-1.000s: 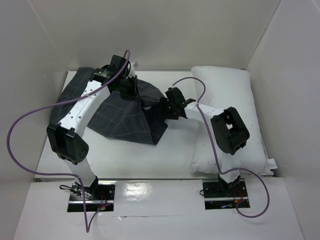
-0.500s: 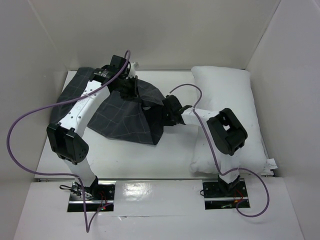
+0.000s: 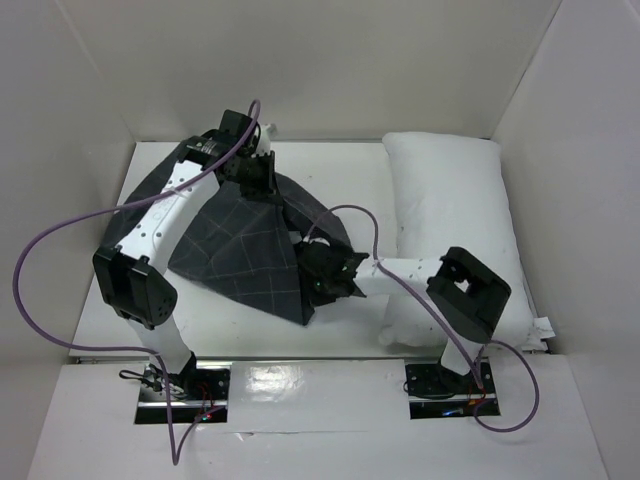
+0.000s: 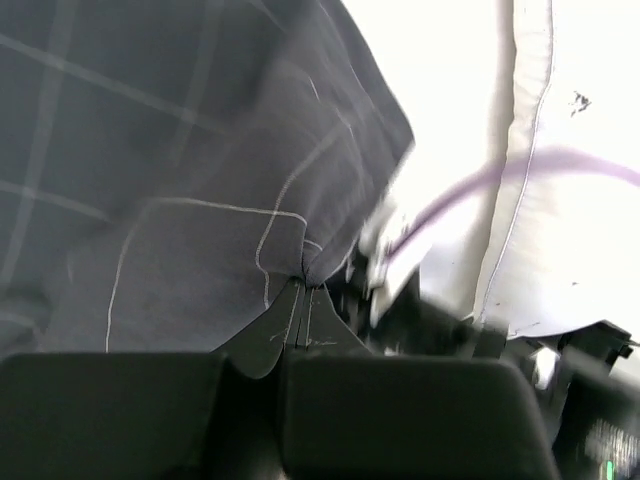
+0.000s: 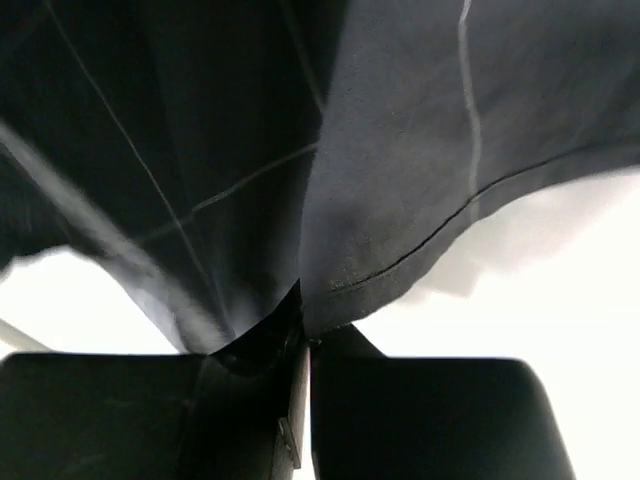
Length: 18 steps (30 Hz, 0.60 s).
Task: Put the pillow into the pillowcase
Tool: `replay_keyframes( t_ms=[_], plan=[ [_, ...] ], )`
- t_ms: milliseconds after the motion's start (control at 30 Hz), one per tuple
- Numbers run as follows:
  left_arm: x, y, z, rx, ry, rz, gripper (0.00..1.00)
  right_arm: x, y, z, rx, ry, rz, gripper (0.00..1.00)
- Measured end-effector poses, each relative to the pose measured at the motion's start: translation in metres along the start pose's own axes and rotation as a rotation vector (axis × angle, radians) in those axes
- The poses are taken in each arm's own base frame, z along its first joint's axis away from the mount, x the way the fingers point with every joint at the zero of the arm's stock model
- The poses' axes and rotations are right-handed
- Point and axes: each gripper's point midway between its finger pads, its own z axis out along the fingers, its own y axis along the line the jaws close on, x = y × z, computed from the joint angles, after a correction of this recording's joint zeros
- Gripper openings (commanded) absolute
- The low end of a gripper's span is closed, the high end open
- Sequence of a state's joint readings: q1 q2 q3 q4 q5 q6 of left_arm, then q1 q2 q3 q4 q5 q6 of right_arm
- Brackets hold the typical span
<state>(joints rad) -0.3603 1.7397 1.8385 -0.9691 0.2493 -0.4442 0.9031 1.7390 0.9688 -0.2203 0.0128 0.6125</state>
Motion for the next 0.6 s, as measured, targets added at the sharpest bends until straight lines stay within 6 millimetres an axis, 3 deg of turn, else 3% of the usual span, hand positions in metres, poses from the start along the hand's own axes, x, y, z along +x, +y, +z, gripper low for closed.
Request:
replay_keyframes(
  t_ms=[67, 100, 133, 200, 267, 333, 467, 533, 600],
  plan=[
    [0.0, 0.0, -0.001, 0.0, 0.0, 0.001, 0.0, 0.021, 0.006, -0.01, 0.022, 0.035, -0.042, 0.26],
    [0.001, 0.0, -0.001, -0.001, 0.001, 0.002, 0.0, 0.027, 0.005, -0.015, 0.042, 0.045, -0.05, 0.57],
    [0.002, 0.001, -0.002, -0.001, 0.0, 0.004, 0.0, 0.029, 0.0, -0.021, 0.075, 0.046, -0.053, 0.67],
    [0.006, 0.001, -0.005, -0.002, 0.003, 0.007, 0.0, 0.025, -0.017, -0.035, 0.156, 0.029, -0.058, 0.75],
    [0.009, 0.002, -0.01, -0.002, 0.0, 0.018, 0.0, 0.008, -0.035, -0.056, 0.236, -0.012, -0.05, 0.79],
    [0.012, 0.003, -0.015, -0.003, -0.005, 0.021, 0.0, -0.024, -0.046, -0.082, 0.286, -0.086, -0.026, 0.84],
    [0.016, 0.003, -0.026, 0.006, -0.016, 0.022, 0.0, -0.112, -0.067, -0.149, 0.346, -0.323, 0.065, 0.91],
    [0.016, 0.001, -0.027, 0.018, -0.019, 0.025, 0.0, -0.15, -0.092, -0.182, 0.411, -0.422, 0.127, 0.94],
    [0.017, 0.0, -0.026, 0.024, -0.018, 0.025, 0.0, -0.186, -0.13, -0.208, 0.515, -0.492, 0.201, 0.94]
  ],
)
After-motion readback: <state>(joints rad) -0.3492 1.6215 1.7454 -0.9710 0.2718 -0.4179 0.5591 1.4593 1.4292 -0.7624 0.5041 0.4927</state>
